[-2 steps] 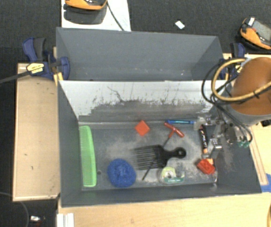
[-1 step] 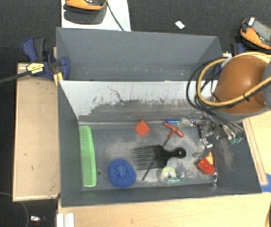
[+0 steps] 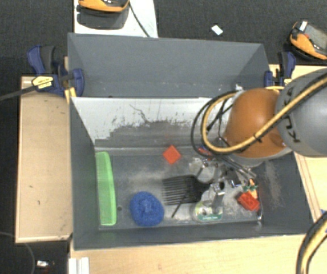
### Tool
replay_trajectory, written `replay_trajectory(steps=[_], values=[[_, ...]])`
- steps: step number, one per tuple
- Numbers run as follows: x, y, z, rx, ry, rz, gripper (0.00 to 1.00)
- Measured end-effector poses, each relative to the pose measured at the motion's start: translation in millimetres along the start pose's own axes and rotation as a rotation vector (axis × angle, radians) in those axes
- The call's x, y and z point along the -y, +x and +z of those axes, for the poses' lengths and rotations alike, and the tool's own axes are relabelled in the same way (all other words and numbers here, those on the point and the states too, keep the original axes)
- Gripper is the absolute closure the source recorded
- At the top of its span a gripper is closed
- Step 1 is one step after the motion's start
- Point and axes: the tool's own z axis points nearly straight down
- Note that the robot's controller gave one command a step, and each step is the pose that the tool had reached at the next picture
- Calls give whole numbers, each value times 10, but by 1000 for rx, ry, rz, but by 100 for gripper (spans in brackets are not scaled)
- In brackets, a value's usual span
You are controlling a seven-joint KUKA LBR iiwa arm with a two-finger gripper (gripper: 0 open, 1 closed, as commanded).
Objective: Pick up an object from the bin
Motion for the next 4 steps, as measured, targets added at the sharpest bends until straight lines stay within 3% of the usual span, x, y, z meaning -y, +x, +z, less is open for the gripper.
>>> replay_trajectory(steps=[1, 2, 3, 4], values=[[-262, -84, 266, 24, 15, -196, 0], [-345, -282, 329, 13, 9, -168, 100], [-345, -282, 329, 13, 9, -168, 100], [-348, -257, -51, 7, 8, -168, 100]])
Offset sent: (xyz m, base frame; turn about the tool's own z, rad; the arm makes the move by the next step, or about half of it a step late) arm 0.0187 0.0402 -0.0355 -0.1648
